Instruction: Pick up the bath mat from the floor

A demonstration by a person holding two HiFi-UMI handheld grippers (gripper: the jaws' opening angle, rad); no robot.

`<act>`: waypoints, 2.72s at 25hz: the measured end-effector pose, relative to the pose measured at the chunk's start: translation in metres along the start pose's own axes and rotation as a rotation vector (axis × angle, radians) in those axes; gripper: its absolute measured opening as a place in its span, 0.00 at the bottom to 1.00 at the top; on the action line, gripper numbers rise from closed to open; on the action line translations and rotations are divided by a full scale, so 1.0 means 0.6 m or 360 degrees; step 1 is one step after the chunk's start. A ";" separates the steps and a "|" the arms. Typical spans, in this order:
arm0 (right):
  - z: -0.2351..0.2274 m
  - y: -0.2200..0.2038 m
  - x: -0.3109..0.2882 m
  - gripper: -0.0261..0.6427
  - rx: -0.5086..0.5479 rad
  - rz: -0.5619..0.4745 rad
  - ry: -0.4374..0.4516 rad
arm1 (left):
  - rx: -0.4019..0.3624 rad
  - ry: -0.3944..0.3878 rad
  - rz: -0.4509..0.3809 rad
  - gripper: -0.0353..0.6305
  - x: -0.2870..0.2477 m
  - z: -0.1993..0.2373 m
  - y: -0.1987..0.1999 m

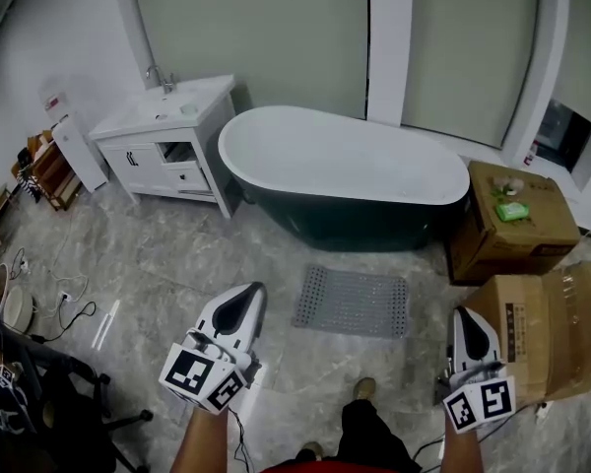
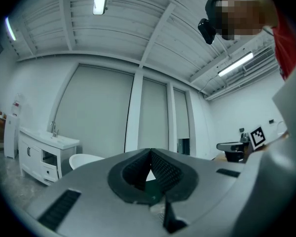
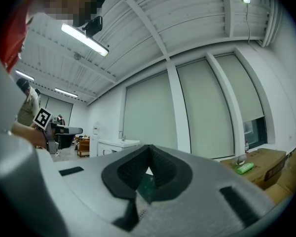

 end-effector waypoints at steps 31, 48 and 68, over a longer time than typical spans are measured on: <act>-0.310 -0.102 -0.331 0.04 -0.0055 0.0289 -0.0025 | -0.0024 0.0135 0.0299 0.07 -0.399 0.080 -0.172; -0.398 -0.356 -0.406 0.05 -0.0092 0.0574 -0.0252 | 0.0116 0.0002 0.0575 0.07 -0.467 0.138 -0.504; -0.548 -0.788 -0.443 0.09 -0.0121 0.0913 -0.0333 | 0.0213 -0.0046 0.0946 0.07 -0.504 0.120 -0.973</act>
Point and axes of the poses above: the fingertips, and each gripper's own axes: x backward along the fingers, z to its left, y out of its top, the point moved 6 cm from there along x, backward along the fingers, and after that the axes turned 12 degrees about -x, right-handed, at the moved point
